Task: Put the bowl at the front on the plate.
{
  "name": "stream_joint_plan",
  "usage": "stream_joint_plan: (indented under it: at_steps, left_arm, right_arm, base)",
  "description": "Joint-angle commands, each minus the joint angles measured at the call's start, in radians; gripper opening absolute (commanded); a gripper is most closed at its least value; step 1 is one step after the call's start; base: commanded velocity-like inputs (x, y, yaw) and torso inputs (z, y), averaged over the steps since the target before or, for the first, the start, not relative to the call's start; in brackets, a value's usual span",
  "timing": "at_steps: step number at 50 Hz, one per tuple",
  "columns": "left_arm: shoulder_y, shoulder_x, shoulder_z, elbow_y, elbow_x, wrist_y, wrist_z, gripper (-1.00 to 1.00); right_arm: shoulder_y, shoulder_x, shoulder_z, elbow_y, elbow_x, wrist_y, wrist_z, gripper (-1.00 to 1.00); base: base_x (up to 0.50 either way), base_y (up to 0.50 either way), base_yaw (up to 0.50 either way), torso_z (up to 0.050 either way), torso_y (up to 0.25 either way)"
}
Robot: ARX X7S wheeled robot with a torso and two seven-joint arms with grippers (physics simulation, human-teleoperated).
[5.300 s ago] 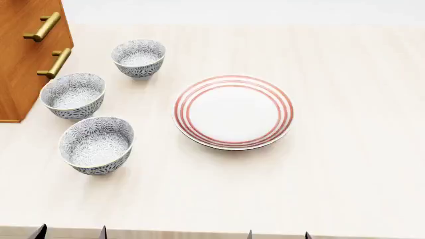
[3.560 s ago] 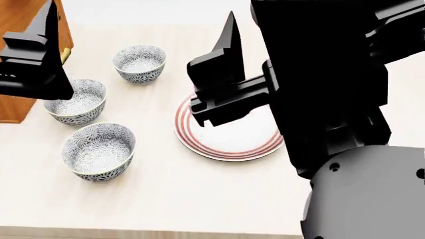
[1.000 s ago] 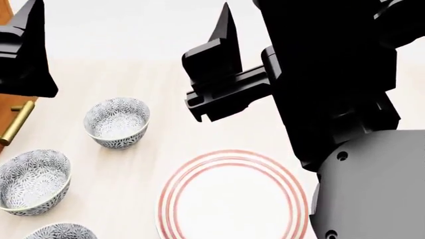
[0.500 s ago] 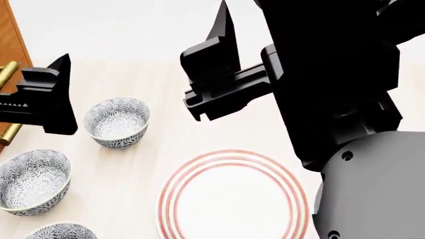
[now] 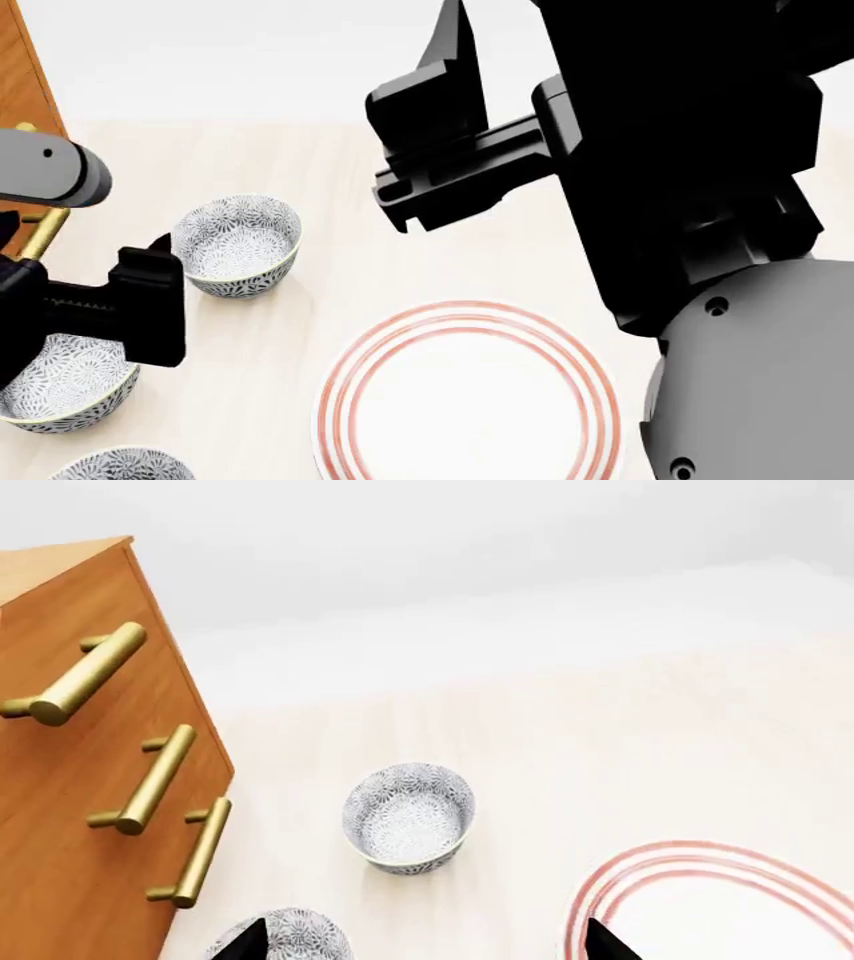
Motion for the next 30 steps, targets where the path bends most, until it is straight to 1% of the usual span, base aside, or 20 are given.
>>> stream_joint_plan:
  at_steps: [1,3,5,6,7,9,10,12,14,16,17,18,20,22,30]
  left_arm:
    - [0.035,-0.030,0.057,-0.010,-0.039,0.018,-0.017,1.00]
    - [0.032,-0.037,0.078,-0.024,-0.074,0.006,-0.018,1.00]
    - [0.040,-0.035,0.061,-0.005,-0.032,0.011,0.007,1.00]
    - [0.039,-0.036,0.066,-0.006,-0.038,0.005,0.017,1.00]
    - [0.047,-0.038,0.068,-0.006,-0.052,0.018,-0.005,1.00]
    - [0.059,-0.041,0.070,0.004,-0.051,0.024,-0.013,1.00]
    - [0.066,-0.038,0.055,0.036,-0.001,0.015,0.034,1.00]
    - [0.077,-0.042,0.062,0.018,-0.043,0.042,-0.015,1.00]
    - [0.081,-0.043,0.065,0.021,-0.062,0.039,0.002,1.00]
    - [0.088,-0.046,0.080,0.013,-0.071,0.042,-0.017,1.00]
    - [0.090,-0.046,0.076,0.021,-0.059,0.040,-0.003,1.00]
    - [0.094,-0.048,0.083,0.013,-0.083,0.049,-0.020,1.00]
    - [0.105,-0.046,0.074,0.030,-0.049,0.044,0.010,1.00]
    - [0.110,-0.049,0.083,0.025,-0.072,0.051,-0.004,1.00]
    - [0.175,-0.050,0.086,0.048,-0.008,0.046,0.053,1.00]
  right_arm:
    - [0.002,0.004,-0.006,-0.007,-0.020,-0.009,-0.018,1.00]
    - [0.000,0.004,-0.009,-0.007,-0.026,-0.009,-0.022,1.00]
    - [0.002,0.005,-0.010,-0.007,-0.025,-0.009,-0.023,1.00]
    - [0.003,0.006,-0.010,-0.008,-0.025,-0.010,-0.022,1.00]
    - [0.003,0.007,-0.012,-0.008,-0.026,-0.009,-0.022,1.00]
    - [-0.001,0.009,-0.011,-0.011,-0.028,-0.012,-0.024,1.00]
    - [-0.004,0.011,-0.010,-0.014,-0.029,-0.015,-0.026,1.00]
    - [-0.010,0.014,-0.009,-0.016,-0.032,-0.019,-0.028,1.00]
    - [-0.010,0.016,-0.010,-0.016,-0.031,-0.019,-0.027,1.00]
    - [-0.010,0.018,-0.011,-0.017,-0.029,-0.020,-0.025,1.00]
    - [-0.010,0.018,-0.011,-0.017,-0.029,-0.021,-0.025,1.00]
    - [-0.011,0.020,-0.012,-0.018,-0.027,-0.020,-0.024,1.00]
    - [-0.014,0.023,-0.011,-0.020,-0.028,-0.023,-0.024,1.00]
    - [-0.017,0.024,-0.012,-0.020,-0.029,-0.024,-0.024,1.00]
    - [-0.029,0.024,-0.018,-0.021,-0.046,-0.034,-0.036,1.00]
  base:
    - [0.00,0.00,0.00,0.000,0.000]
    - [0.00,0.00,0.00,0.000,0.000]
    - [0.00,0.00,0.00,0.000,0.000]
    - [0.00,0.00,0.00,0.000,0.000]
    - [0.00,0.00,0.00,0.000,0.000]
    - [0.00,0.00,0.00,0.000,0.000]
    - [0.00,0.00,0.00,0.000,0.000]
    - [0.00,0.00,0.00,0.000,0.000]
    - [0.00,0.00,0.00,0.000,0.000]
    - [0.00,0.00,0.00,0.000,0.000]
    - [0.00,0.00,0.00,0.000,0.000]
    - [0.00,0.00,0.00,0.000,0.000]
    - [0.00,0.00,0.00,0.000,0.000]
    - [0.00,0.00,0.00,0.000,0.000]
    - [0.00,0.00,0.00,0.000,0.000]
